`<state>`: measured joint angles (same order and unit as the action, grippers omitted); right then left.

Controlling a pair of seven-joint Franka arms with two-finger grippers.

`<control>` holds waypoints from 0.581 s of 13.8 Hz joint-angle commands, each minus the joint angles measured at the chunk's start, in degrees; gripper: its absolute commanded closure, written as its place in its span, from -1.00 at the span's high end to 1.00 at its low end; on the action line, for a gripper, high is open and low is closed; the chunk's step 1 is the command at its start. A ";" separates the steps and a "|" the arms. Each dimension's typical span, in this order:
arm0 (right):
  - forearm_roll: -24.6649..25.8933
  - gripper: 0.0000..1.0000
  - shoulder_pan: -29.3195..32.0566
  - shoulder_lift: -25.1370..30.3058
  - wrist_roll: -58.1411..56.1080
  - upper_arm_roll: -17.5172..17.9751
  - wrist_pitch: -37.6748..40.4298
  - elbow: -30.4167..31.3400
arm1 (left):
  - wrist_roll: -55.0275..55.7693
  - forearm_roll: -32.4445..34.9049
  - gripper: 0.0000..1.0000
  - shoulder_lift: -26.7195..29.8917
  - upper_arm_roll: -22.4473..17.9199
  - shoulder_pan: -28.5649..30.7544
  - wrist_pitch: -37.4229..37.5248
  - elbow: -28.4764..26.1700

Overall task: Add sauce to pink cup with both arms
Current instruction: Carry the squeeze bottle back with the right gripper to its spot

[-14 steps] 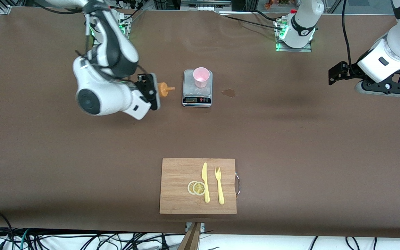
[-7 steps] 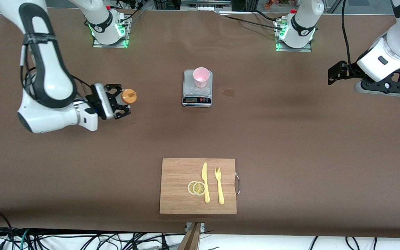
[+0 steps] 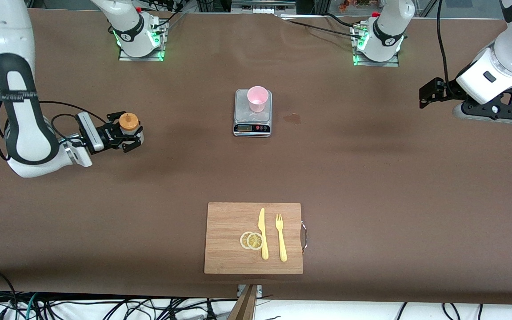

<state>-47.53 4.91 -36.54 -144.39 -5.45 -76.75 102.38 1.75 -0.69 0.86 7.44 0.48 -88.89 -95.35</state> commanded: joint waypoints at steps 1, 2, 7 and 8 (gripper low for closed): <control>-1.60 -0.81 1.59 -4.76 -7.29 0.70 2.48 -0.96 | 0.36 -0.89 1.00 -0.60 0.11 0.14 1.09 1.66; -1.69 -0.79 1.94 -5.90 -8.61 0.70 2.48 -0.96 | 0.36 -0.89 1.00 -0.60 0.11 0.14 1.09 1.66; -3.01 -0.68 2.12 -11.00 -11.26 0.70 2.48 -2.44 | 0.36 -0.89 1.00 -0.60 0.11 0.14 1.09 1.66; -3.79 -0.56 2.12 -11.36 -11.26 0.70 2.57 -2.63 | 0.36 -0.89 1.00 -0.60 0.11 0.14 1.09 1.66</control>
<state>-49.84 6.17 -46.60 -155.04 -5.26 -75.57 101.69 1.78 -0.69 0.86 7.44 0.48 -88.89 -95.34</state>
